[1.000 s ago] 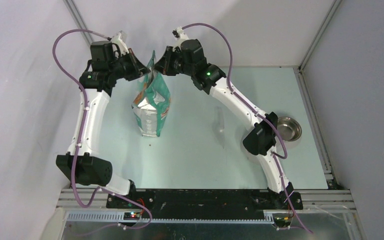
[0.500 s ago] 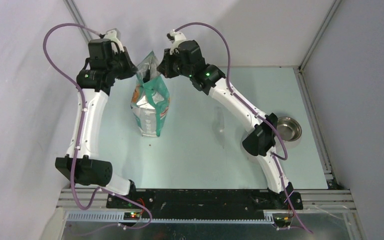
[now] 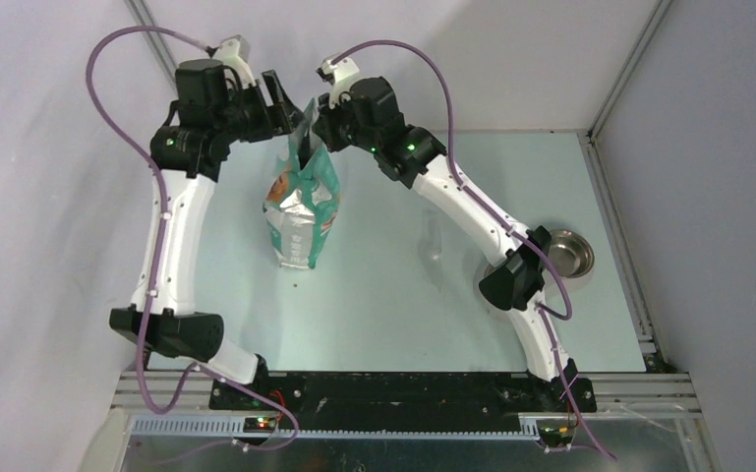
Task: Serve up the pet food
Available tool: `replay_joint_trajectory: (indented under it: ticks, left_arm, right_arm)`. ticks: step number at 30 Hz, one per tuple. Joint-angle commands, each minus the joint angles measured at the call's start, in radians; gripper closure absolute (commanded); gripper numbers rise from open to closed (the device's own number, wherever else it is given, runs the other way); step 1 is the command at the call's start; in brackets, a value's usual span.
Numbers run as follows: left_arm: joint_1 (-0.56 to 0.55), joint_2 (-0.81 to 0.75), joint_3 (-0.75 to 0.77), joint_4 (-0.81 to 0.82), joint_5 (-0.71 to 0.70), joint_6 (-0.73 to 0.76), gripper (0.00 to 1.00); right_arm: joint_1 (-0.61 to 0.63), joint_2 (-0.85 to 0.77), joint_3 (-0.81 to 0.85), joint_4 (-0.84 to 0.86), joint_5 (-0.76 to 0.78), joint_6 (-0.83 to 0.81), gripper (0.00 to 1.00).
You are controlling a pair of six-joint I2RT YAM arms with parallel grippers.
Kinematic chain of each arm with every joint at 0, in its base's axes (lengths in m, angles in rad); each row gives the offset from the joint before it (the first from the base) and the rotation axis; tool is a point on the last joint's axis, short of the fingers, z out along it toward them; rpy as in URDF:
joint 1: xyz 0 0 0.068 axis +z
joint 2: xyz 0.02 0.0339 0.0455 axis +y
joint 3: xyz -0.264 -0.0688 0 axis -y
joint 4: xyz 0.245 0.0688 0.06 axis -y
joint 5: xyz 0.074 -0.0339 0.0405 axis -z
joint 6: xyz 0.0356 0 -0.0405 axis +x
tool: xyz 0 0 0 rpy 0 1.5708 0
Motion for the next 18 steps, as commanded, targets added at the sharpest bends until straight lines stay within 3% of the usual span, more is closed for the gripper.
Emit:
replay_joint_trajectory:
  ticks: [1, 11, 14, 18]
  left_arm:
    - [-0.014, 0.074, 0.040, -0.103, -0.048, 0.012, 0.23]
    - [-0.022, 0.160, 0.055, -0.160, -0.091, 0.056, 0.32]
    - [-0.026, 0.185, 0.117, -0.163, -0.078, 0.091, 0.56]
    - [-0.033, 0.186, 0.271, -0.189, -0.207, 0.205, 0.77]
  right_arm:
    - [0.005, -0.101, 0.026, 0.074, 0.047, -0.031, 1.00]
    - [0.020, -0.108, 0.009, 0.064, 0.092, -0.042, 1.00]
    - [0.021, -0.108, 0.009, 0.056, 0.141, -0.056, 1.00]
    - [0.018, -0.142, -0.005, 0.052, 0.329, -0.110, 1.00]
